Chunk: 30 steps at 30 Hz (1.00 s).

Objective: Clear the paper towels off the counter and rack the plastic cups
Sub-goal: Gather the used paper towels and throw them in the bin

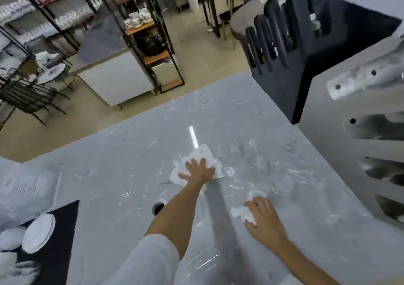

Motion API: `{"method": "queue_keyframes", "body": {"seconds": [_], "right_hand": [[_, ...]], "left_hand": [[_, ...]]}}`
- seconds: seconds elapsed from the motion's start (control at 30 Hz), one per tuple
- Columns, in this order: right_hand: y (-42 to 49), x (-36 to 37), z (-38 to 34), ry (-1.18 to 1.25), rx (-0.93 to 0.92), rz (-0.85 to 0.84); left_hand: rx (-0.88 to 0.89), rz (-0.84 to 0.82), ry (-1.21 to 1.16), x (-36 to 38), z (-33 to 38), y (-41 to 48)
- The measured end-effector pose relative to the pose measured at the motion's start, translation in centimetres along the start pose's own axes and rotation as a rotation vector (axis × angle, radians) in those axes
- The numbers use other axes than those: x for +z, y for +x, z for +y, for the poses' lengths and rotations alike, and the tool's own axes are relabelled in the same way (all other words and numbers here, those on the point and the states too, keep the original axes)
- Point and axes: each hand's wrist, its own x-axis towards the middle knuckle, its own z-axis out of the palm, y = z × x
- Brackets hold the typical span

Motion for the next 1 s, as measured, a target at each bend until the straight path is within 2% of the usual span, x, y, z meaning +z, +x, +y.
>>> {"method": "queue_keyframes", "body": {"seconds": [0.07,0.2,0.27,0.43,0.53,0.63,0.7,0.77,0.83,0.9,1.0], "right_hand": [[0.1,-0.2,-0.4,-0.014,-0.001,-0.005],[0.4,-1.1,-1.2,-0.062,-0.011,-0.018],[0.4,-1.5,-1.6,-0.069,-0.004,-0.041],[0.5,-3.1,-2.9,-0.076,0.015,-0.085],[0.3,-4.2,-3.7,0.047,0.034,-0.064],[0.6,-5.9,-5.4,0.364,0.199,-0.048],[1.3,-7.2,-7.3,0.635,0.387,0.033],[2.1,-8.5,-10.2,0.92,0.5,0.151],[2.6,-9.4,-13.3,1.135,0.522,0.259],[2.6,-10.0,-16.1,1.226,0.503,0.365],[1.6,-11.4,-17.2,1.322,0.518,0.578]], "left_hand": [[-0.005,0.031,-0.043,1.5,0.1,0.6],[0.099,0.199,0.015,2.7,-0.8,1.3],[0.144,0.248,-0.045,2.4,-1.3,1.6],[0.085,0.388,-0.727,-2.1,-2.5,0.6],[0.072,0.418,-1.126,-5.9,-4.7,-1.0],[0.078,0.31,-1.465,-7.8,-7.4,-4.4],[0.093,0.221,-1.596,-7.3,-8.2,-7.0],[0.07,0.1,-1.699,-6.0,-7.4,-9.8],[0.041,-0.032,-1.738,-4.2,-5.2,-12.5],[0.096,-0.142,-1.742,-2.0,-2.5,-15.4],[0.35,-0.422,-1.846,0.9,1.6,-19.6]]}}
